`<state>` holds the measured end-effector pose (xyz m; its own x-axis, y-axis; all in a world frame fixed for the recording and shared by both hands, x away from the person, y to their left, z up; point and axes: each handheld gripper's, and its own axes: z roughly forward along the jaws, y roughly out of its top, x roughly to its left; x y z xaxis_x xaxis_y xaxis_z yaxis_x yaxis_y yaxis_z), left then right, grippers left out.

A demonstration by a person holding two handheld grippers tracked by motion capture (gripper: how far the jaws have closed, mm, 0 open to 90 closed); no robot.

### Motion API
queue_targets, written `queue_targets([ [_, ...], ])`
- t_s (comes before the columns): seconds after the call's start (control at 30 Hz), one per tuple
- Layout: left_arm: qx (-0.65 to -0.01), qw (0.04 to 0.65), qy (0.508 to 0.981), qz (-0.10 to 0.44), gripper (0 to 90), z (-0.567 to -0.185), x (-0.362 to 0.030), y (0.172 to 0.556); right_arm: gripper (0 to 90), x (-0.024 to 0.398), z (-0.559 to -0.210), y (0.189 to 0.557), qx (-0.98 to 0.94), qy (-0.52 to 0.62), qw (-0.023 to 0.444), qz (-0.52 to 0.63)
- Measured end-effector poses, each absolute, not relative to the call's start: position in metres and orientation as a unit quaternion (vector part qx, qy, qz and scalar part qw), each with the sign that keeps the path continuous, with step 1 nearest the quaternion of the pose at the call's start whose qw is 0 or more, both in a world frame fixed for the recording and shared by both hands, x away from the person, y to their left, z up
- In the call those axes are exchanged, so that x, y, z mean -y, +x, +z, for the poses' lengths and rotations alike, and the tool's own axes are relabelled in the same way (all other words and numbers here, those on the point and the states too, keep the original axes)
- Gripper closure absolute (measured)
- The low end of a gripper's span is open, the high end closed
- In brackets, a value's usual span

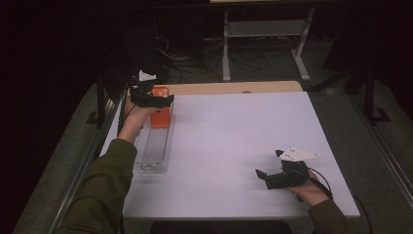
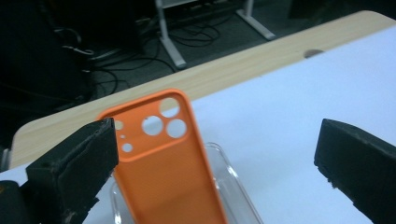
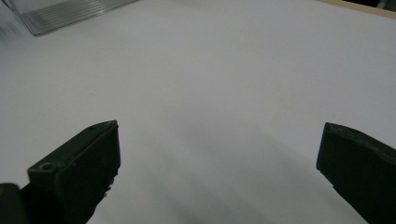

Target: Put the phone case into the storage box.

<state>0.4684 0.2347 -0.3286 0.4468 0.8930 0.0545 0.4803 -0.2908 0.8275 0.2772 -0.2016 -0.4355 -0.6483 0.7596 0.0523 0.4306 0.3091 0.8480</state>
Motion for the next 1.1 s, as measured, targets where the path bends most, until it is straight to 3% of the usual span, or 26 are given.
queue_targets([
  [0.5,-0.39,0.433,0.785,0.21,0.0,-0.322,-0.222,0.434,0.0,0.203,-0.435,0.279,-0.788,0.38,0.18,0.449],
  [1.1,-0.336,0.475,0.799,0.148,0.0,-0.344,-0.217,0.377,0.0,0.207,-0.426,0.28,-0.785,0.369,0.176,0.465],
])
